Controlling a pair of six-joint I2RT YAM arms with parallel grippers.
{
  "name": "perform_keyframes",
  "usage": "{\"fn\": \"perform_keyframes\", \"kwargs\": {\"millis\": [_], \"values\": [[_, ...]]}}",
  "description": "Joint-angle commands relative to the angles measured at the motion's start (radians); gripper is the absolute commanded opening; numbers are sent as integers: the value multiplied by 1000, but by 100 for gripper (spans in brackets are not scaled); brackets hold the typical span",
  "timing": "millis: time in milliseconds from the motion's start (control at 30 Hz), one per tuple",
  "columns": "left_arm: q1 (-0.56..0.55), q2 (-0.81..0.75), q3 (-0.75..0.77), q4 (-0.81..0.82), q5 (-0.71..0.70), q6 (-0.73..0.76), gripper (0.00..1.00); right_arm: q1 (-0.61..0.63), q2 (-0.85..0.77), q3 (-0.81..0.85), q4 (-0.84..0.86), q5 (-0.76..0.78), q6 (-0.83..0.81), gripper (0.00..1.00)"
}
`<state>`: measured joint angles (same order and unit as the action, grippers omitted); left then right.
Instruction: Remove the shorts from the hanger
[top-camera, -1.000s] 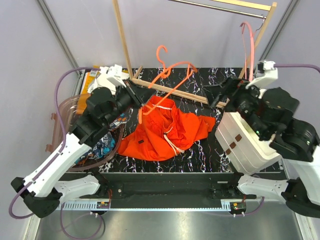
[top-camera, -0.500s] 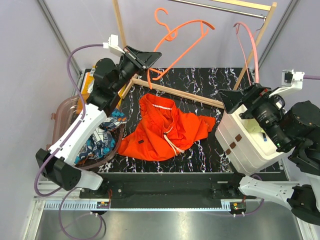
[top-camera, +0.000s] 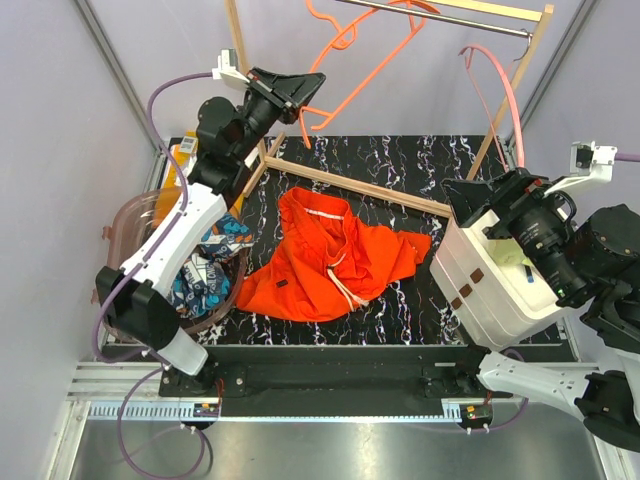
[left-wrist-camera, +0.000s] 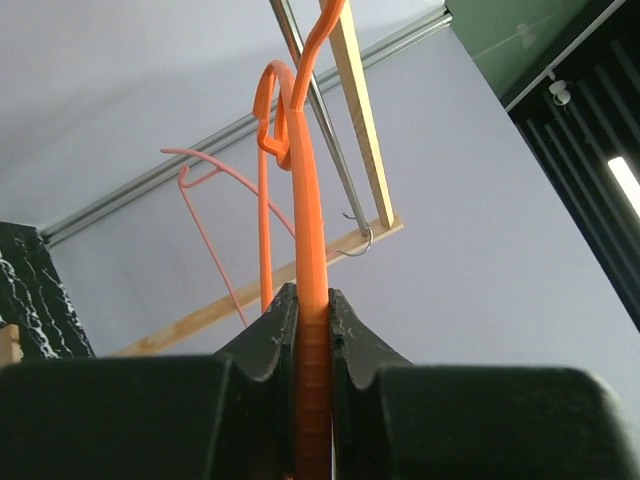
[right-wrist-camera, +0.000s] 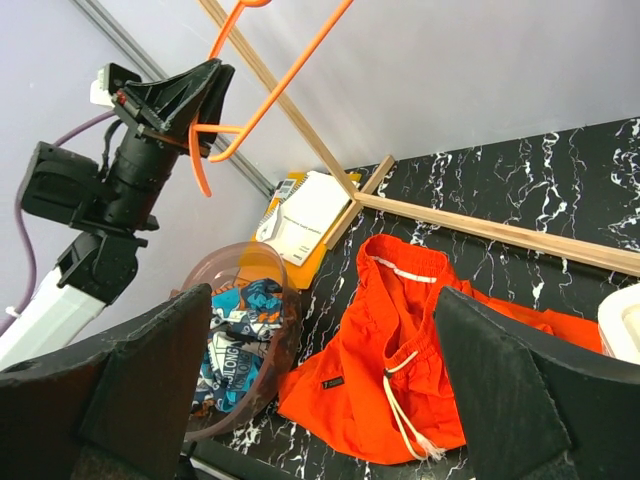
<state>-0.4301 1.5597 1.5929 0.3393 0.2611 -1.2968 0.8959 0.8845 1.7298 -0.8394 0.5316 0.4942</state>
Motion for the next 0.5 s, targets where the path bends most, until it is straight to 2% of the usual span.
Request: {"fn": "perform_keyframes", "kwargs": {"millis": [0,467], "values": [[7,28,64,135,24,-82,0,5,-4,11,0,21,-6,100],[5,172,174,178,21,-216,0,5,-16,11,-1,39,-14,100]]}}
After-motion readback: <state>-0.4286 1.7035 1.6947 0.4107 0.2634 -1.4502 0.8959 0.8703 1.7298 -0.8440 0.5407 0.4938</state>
